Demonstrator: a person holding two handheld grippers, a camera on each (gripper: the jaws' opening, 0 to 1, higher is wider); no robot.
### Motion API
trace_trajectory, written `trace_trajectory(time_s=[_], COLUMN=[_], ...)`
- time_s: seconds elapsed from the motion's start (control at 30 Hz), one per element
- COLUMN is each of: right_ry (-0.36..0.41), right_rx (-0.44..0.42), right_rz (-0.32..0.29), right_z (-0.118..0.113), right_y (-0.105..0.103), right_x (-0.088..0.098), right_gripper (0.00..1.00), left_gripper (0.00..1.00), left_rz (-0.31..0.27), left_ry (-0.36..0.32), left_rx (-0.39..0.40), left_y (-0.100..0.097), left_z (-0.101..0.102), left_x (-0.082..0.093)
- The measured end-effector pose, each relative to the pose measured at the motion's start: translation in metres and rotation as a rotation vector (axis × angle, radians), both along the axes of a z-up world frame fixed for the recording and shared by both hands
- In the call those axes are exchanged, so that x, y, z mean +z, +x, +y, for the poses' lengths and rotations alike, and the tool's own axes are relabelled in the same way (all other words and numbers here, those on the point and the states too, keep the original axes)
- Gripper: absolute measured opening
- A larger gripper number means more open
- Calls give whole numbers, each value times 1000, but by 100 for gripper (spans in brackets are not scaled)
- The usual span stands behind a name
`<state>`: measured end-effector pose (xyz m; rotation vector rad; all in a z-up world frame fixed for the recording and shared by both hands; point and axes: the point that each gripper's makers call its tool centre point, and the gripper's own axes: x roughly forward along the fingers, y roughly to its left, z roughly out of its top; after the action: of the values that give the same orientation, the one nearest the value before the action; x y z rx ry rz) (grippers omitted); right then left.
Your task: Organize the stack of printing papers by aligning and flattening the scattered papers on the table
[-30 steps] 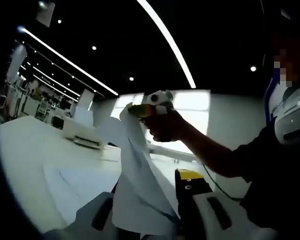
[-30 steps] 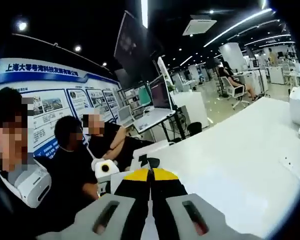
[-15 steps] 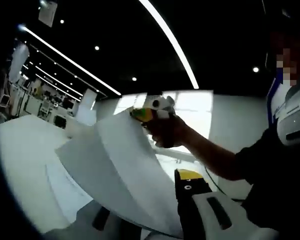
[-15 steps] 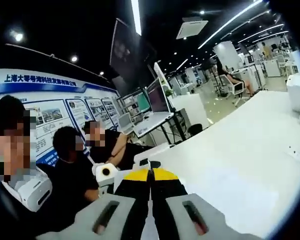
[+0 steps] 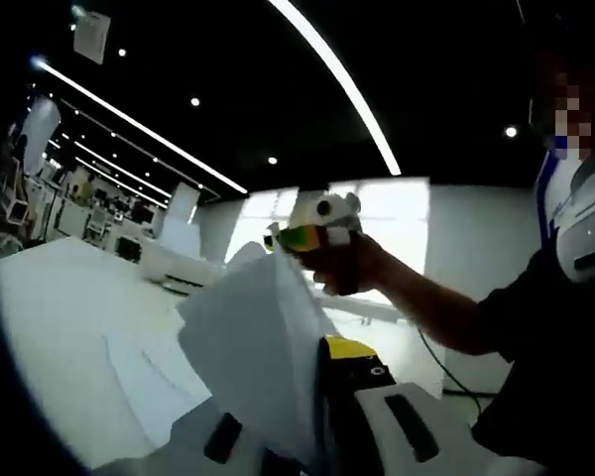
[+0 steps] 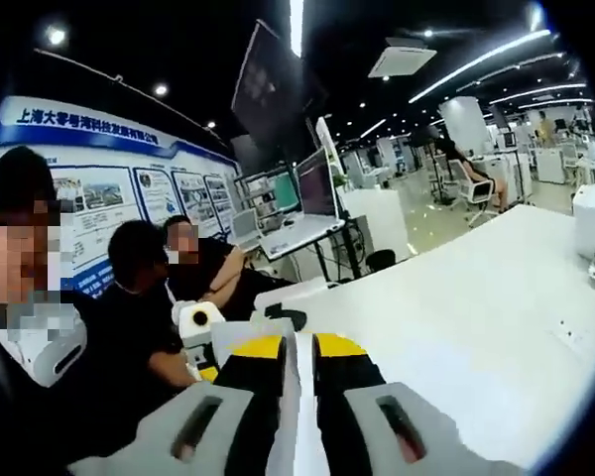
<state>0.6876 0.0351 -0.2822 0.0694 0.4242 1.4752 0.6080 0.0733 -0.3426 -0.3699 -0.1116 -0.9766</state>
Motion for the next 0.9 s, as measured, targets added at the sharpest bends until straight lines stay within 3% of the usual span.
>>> trace_trajectory(time_s=[0.4,0.53,0.9], right_ry=[26,33,8], right_rx=[-62,-121,-253], right_rz=[-113,-144,-206], right_z=[-27,-41,-79], right_y=[-6,3,15], right_x=[11,13,-1], right_gripper=[27,31,41], left_gripper=[6,6,6], left_rz=[-20,-5,34], left_ry=[-12,-32,-99], left_rx=[60,90,164], left_y=[5,4,11], left_z=[28,41,76], left_x=[5,3,-3])
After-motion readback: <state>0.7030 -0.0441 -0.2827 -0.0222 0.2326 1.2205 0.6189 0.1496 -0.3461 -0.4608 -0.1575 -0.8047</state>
